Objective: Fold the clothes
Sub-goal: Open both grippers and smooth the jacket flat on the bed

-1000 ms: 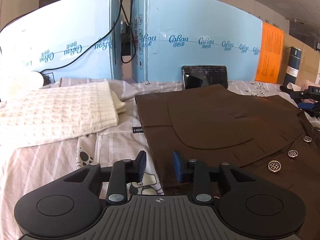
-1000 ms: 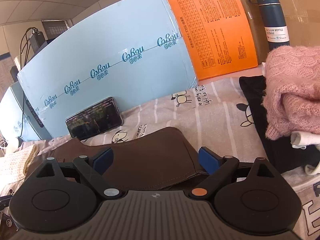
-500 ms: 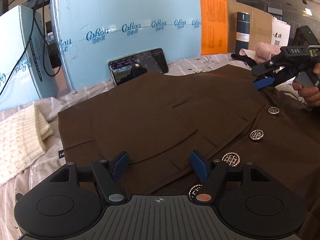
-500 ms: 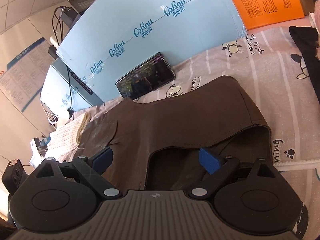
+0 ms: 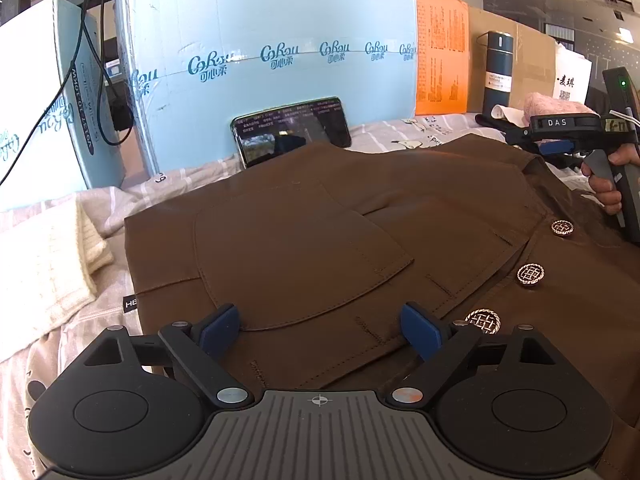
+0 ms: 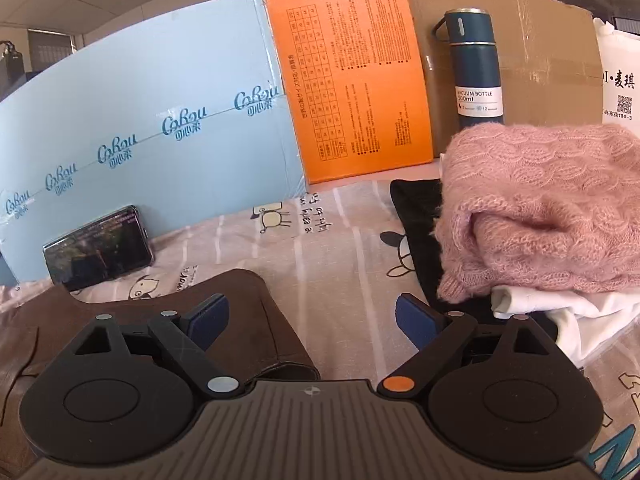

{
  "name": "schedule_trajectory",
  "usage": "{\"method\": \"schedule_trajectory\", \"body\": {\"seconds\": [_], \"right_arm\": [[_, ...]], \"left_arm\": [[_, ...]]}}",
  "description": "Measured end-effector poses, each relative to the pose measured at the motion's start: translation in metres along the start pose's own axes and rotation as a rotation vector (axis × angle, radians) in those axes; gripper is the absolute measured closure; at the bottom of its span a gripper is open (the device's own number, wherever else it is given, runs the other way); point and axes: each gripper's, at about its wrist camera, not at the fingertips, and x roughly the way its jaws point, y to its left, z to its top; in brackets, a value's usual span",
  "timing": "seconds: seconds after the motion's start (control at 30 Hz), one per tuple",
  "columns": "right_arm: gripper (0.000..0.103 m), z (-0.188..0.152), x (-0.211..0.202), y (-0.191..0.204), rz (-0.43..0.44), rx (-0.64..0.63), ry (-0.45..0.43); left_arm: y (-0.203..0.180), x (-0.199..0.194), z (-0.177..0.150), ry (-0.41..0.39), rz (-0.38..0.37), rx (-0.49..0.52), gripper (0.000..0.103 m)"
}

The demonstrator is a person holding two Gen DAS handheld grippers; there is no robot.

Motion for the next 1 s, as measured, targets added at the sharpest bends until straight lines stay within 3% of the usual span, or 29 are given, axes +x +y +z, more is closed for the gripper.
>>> {"method": "schedule_trajectory", "body": {"seconds": [0.13, 0.3, 0.47, 0.6, 0.7, 0.83, 1.0], "right_arm": [[0.011, 0.000, -0.002, -0.002, 0.016, -0.004, -0.013], [0.010, 0.002, -0.015, 0.001, 0.092, 0.014, -0.052], [0.009, 0.001, -0.025, 0.018, 0.244, -0.100, 0.091], [0.008, -0.015, -0.045, 0.037, 0.290, -0.245, 0.136], [0.008, -0.030, -0.063, 0.043, 0.349, -0.311, 0.170], [0.008, -0.052, -0.083, 0.046, 0.325, -0.404, 0.196], [0.005, -0.072, -0.095, 0.044, 0.262, -0.462, 0.208]], "left_arm": [[0.002, -0.001, 0.000, -0.010, -0.007, -0.014, 0.012], [0.007, -0.016, -0.002, -0.053, 0.035, -0.040, 0.012], [0.015, -0.045, -0.019, -0.071, 0.083, -0.102, 0.012], [0.022, -0.068, -0.033, -0.080, 0.117, -0.154, 0.012], [0.025, -0.080, -0.046, -0.078, 0.091, -0.211, 0.012], [0.028, -0.085, -0.061, -0.056, -0.001, -0.306, 0.012], [0.017, -0.093, -0.068, -0.095, -0.017, -0.304, 0.014]]}}
